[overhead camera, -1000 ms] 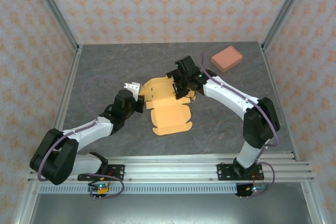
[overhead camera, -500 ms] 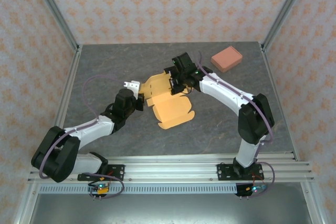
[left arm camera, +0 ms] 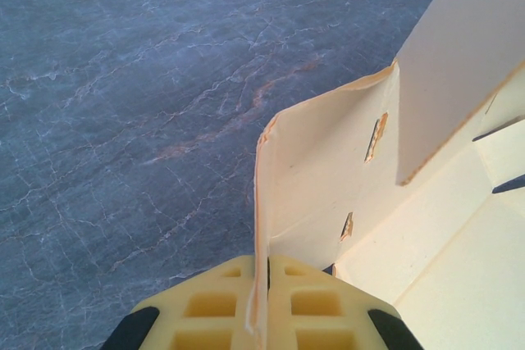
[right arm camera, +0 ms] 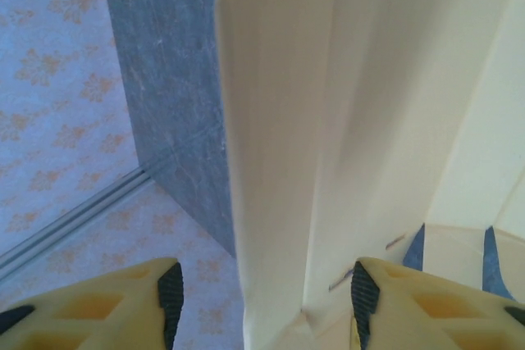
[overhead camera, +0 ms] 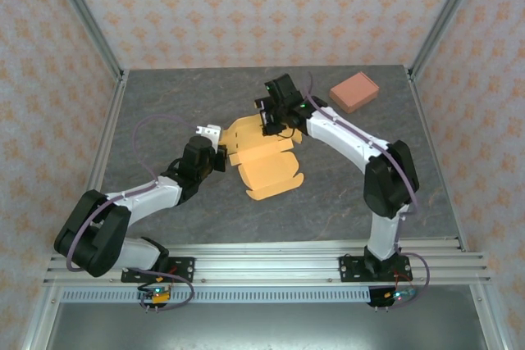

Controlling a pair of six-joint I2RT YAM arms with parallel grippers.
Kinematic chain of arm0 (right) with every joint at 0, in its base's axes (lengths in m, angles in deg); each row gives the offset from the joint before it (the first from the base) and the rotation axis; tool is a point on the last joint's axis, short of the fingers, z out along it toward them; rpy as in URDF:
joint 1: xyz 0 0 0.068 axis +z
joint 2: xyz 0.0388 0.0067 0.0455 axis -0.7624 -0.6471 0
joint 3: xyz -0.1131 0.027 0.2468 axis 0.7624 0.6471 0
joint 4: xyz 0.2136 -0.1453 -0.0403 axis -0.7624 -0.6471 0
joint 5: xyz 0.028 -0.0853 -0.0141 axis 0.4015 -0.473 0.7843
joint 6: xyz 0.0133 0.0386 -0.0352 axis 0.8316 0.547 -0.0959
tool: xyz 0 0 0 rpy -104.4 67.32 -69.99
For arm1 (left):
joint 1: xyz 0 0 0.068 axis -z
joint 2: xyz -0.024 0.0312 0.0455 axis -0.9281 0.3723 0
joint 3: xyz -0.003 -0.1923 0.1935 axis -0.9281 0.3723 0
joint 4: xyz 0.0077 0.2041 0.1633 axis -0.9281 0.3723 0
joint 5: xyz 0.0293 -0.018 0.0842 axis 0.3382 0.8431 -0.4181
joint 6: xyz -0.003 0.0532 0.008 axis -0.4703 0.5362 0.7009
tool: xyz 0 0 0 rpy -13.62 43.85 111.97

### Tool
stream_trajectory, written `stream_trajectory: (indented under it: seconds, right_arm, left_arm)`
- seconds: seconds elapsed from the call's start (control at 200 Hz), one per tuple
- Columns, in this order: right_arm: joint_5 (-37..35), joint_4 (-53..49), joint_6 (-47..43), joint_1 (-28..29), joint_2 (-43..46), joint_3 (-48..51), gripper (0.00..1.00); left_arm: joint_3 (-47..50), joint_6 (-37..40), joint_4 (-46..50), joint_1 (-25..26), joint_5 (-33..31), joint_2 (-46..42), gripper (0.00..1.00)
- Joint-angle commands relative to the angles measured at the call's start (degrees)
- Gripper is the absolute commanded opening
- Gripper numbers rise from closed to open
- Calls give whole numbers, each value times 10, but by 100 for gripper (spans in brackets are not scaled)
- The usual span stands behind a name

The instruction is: Fold the paper box

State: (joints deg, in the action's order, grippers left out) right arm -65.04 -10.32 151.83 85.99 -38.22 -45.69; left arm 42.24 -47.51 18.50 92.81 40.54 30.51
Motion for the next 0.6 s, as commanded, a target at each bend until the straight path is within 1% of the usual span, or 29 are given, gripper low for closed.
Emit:
stream_trajectory:
  seconds: [0.0, 0.045, 0.095, 0.15, 0.2, 0.26, 0.275, 0.395, 0.43, 0.465, 0.556, 0.596]
  right_arm:
    - [-31, -11, -8, -3, -8, -22, 46]
    - [-36, -11, -10, -4, -5, -19, 39]
    - [-38, -9, -10, -5, -4, -13, 36]
    - [-36, 2, -10, -8, -5, -3, 26]
    - [-27, 13, -4, -11, -8, 6, 21]
    - [-18, 30, 1, -14, -10, 19, 18]
    - [-18, 33, 1, -15, -11, 21, 15]
    - [-35, 61, -6, -16, -7, 40, 2]
    - [-42, 73, -10, -16, -2, 49, 0]
    - [-49, 89, -16, -16, 1, 61, 0]
    - [-60, 136, -27, -15, 15, 101, 0]
    - [-64, 153, -32, -16, 20, 120, 0]
  left_arm:
    - [-4, 1, -13, 3, -10, -9, 0]
    - [-4, 1, -13, 3, -10, -8, 0]
    - [-3, 1, -16, 3, -11, -8, 0]
    - [-2, 0, -19, 3, -13, -7, 0]
    - [-3, -1, -19, 2, -13, -5, 0]
    - [-4, -1, -20, 2, -12, -3, 0]
    - [-5, -1, -19, 1, -13, -2, 0]
    - [-17, 1, -9, 2, -5, 7, 1]
    - [-21, 4, -5, 2, 1, 8, 4]
    - [-24, 3, -2, 2, 7, 9, 11]
    - [-11, -14, -10, 2, 15, -10, 34]
    - [-2, -22, -17, 1, 18, -25, 42]
